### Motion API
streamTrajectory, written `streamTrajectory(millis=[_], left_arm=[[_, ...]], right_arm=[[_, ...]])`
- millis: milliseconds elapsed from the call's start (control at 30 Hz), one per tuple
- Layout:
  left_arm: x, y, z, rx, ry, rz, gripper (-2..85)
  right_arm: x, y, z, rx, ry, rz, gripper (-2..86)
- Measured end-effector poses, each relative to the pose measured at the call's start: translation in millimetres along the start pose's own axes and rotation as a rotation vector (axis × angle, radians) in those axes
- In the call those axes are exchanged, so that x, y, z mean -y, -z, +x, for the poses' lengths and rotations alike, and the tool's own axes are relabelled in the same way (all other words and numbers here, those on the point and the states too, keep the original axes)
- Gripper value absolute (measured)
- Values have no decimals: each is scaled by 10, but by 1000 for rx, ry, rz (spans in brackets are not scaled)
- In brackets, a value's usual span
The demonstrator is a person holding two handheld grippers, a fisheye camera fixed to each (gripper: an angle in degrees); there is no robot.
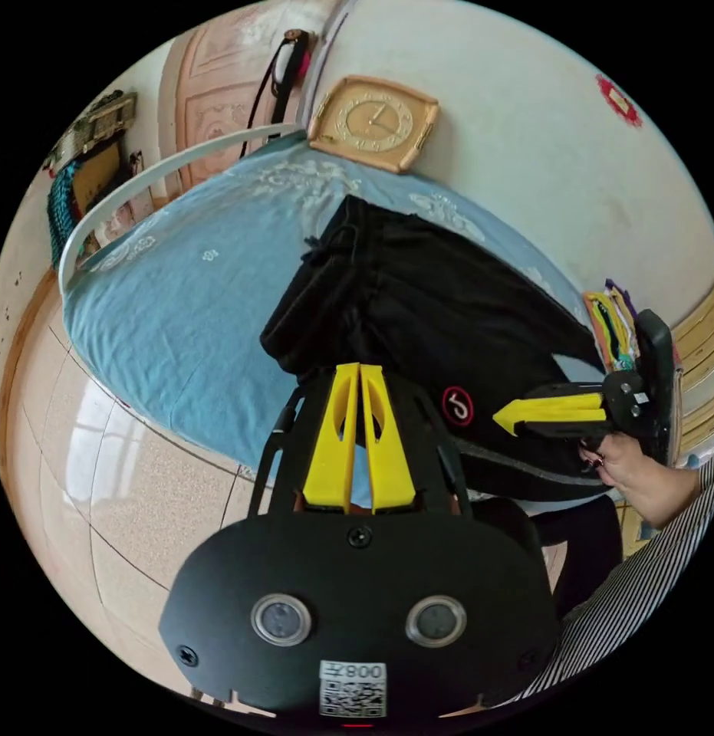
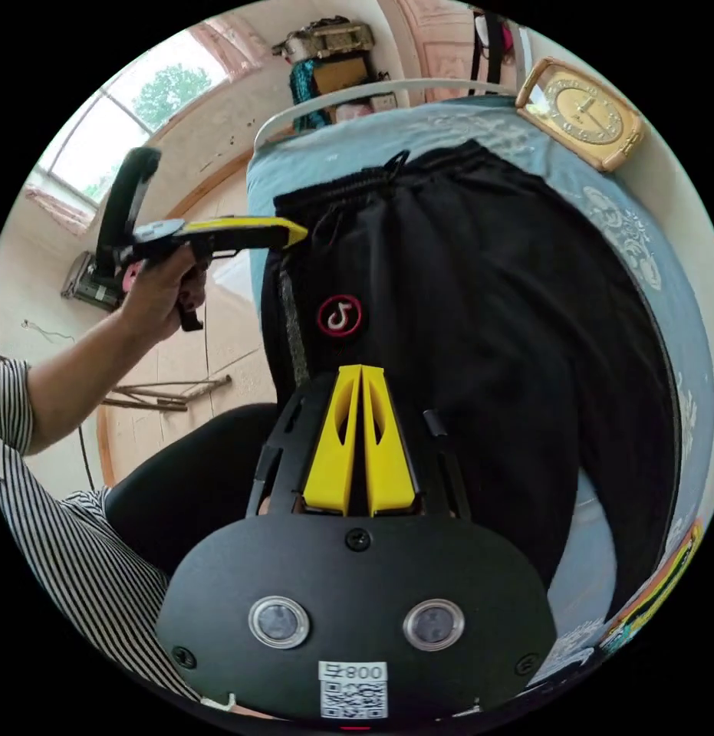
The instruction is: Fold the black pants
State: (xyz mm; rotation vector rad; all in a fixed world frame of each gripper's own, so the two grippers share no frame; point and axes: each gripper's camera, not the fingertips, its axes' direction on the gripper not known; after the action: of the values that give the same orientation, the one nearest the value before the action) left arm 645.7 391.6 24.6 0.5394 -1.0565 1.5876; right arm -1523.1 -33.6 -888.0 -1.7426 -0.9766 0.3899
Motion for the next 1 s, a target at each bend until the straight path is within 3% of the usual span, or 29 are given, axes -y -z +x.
streamTrajectory(millis=[33,67,233,433,533,733,1000], left_arm=[[71,-205,40,5,-22,-48,3],[85,-199,53,3,-27,-7,3],[531,-407,-28,-121,57,-76,3],[1170,-306,234,-149,-33,81,8],[1702,-500,399,-193,-128,81,18],[2919,-1143,859,-183,-292,32,41],[4405,-1944,1222,-105,-353,-88,83]], right_arm=[[-52,-82,-26,-25,-1,-20,1],[-193,-71,-80,-78,18,93,2],[-346,-121,-66,-148,43,89,2],[-533,-21,405,64,-43,59,2],[-719,202,753,131,-104,152,3],[-933,586,1673,-11,-225,226,13],[-834,832,2658,-176,-286,193,73]])
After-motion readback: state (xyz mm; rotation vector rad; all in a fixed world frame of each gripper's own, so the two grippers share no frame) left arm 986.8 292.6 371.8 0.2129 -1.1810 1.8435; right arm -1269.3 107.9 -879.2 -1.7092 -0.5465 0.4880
